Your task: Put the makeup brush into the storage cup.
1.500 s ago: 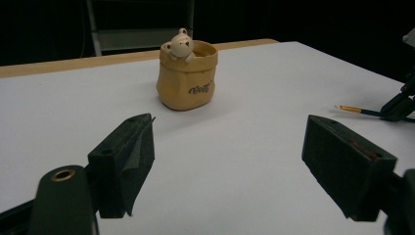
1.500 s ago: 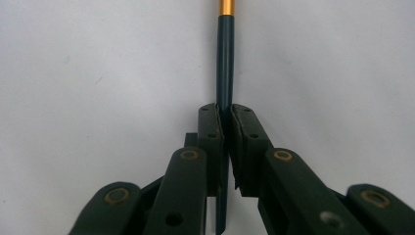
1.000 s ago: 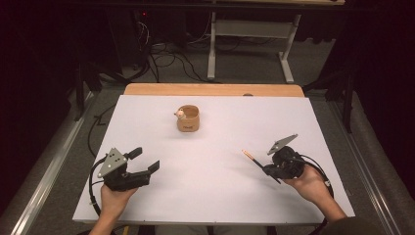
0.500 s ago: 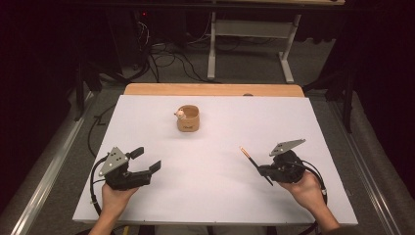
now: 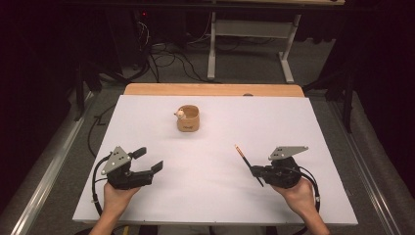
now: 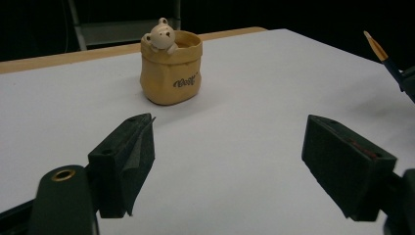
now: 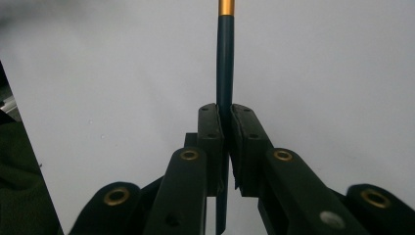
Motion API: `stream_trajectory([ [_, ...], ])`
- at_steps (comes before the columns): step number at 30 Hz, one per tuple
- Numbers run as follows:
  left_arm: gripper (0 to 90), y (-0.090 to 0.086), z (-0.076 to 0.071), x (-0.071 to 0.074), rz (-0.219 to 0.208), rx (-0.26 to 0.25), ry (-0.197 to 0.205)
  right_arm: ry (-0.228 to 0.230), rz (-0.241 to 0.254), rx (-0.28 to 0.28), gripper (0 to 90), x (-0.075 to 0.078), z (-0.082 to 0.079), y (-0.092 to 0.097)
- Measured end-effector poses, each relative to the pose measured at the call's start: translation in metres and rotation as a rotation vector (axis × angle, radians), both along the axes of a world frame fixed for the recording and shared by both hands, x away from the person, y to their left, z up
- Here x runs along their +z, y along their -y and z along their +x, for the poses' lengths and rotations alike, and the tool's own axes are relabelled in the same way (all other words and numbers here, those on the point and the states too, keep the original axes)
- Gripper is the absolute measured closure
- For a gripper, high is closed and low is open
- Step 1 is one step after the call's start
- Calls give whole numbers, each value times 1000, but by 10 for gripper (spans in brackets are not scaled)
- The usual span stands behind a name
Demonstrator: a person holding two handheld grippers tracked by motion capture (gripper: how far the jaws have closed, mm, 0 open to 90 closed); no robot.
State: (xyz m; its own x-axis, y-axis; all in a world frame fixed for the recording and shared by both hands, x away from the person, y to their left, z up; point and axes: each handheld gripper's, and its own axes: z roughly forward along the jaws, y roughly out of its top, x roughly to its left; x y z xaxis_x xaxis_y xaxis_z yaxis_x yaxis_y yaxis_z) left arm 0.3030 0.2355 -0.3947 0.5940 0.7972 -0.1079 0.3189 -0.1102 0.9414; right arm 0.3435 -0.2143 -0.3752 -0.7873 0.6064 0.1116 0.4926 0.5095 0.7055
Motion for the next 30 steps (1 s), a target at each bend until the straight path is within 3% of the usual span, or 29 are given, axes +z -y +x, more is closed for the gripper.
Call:
stream_trajectory([
  [11,207,5,0,1,9,-20,-6,34,68,1,858,4,-5,-7],
  [18,212,8,1,3,-9,-35,-24,54,90,5,858,3,-7,-10],
  [26,220,13,1,12,-35,-66,-29,64,108,22,858,4,-8,-18],
  [30,220,18,0,17,-22,-92,-30,66,129,30,858,4,-7,-21],
])
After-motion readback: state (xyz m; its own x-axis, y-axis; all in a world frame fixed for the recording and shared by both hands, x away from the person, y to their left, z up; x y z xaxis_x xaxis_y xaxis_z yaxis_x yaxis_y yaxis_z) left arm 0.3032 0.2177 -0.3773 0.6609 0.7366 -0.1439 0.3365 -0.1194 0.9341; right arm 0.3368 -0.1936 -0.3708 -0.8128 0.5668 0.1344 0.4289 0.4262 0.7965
